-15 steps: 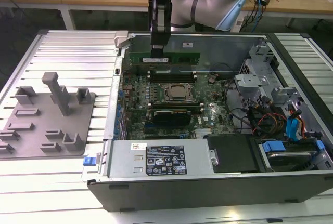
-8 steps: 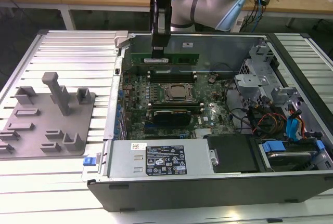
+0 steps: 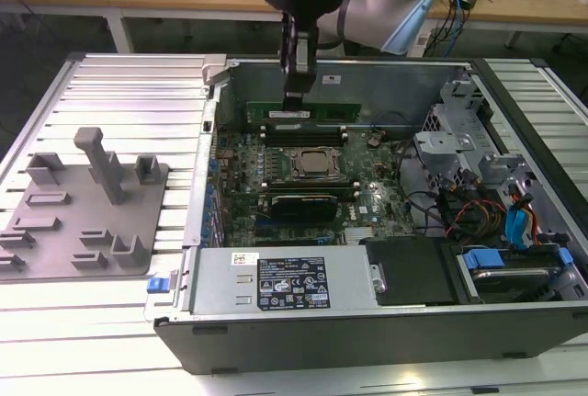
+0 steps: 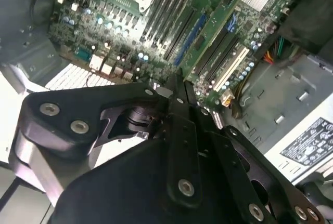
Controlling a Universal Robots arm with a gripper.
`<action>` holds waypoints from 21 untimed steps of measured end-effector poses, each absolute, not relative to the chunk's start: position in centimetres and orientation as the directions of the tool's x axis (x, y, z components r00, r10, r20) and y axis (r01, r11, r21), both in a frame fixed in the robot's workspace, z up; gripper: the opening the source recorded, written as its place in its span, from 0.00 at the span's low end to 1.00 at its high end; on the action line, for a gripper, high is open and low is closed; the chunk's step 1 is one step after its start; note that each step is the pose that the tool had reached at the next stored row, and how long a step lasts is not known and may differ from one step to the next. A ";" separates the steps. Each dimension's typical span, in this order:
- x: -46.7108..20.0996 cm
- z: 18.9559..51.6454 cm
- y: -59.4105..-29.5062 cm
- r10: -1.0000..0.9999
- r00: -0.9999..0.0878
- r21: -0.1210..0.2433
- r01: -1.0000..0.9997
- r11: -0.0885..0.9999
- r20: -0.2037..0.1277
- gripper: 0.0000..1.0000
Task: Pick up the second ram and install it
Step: 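Pick up the second ram and move it above second insertion slot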
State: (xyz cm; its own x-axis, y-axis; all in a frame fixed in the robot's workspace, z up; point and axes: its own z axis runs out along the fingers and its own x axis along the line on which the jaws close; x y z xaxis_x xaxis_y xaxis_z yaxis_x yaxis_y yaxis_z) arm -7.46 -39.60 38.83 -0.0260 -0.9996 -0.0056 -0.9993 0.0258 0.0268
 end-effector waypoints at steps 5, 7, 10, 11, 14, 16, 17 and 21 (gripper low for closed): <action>-6.7 37.3 -39.3 -1.000 -0.030 0.027 -0.999 0.030 -0.005 0.09; -6.7 36.9 -38.8 -1.000 -0.031 0.027 -0.999 0.031 -0.006 0.09; -6.7 36.1 -38.0 -0.999 -0.032 0.027 -0.999 0.032 -0.005 0.09; -6.7 35.9 -37.9 -0.999 -0.033 0.027 -0.999 0.033 -0.005 0.09; -6.7 35.3 -37.7 -0.999 -0.034 0.027 -0.999 0.034 -0.006 0.09; -6.7 34.9 -37.6 -0.999 -0.035 0.027 -0.999 0.035 -0.005 0.09; -6.7 34.7 -37.6 -0.999 -0.036 0.027 -0.999 0.035 -0.005 0.09; -6.7 33.9 -37.2 -0.999 -0.037 0.027 -0.999 0.036 -0.006 0.09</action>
State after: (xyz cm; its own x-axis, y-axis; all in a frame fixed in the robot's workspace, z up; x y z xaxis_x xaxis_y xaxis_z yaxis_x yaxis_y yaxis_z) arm -6.70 -37.19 33.93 -0.0365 -0.9993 -0.0055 -0.9990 0.0364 0.0269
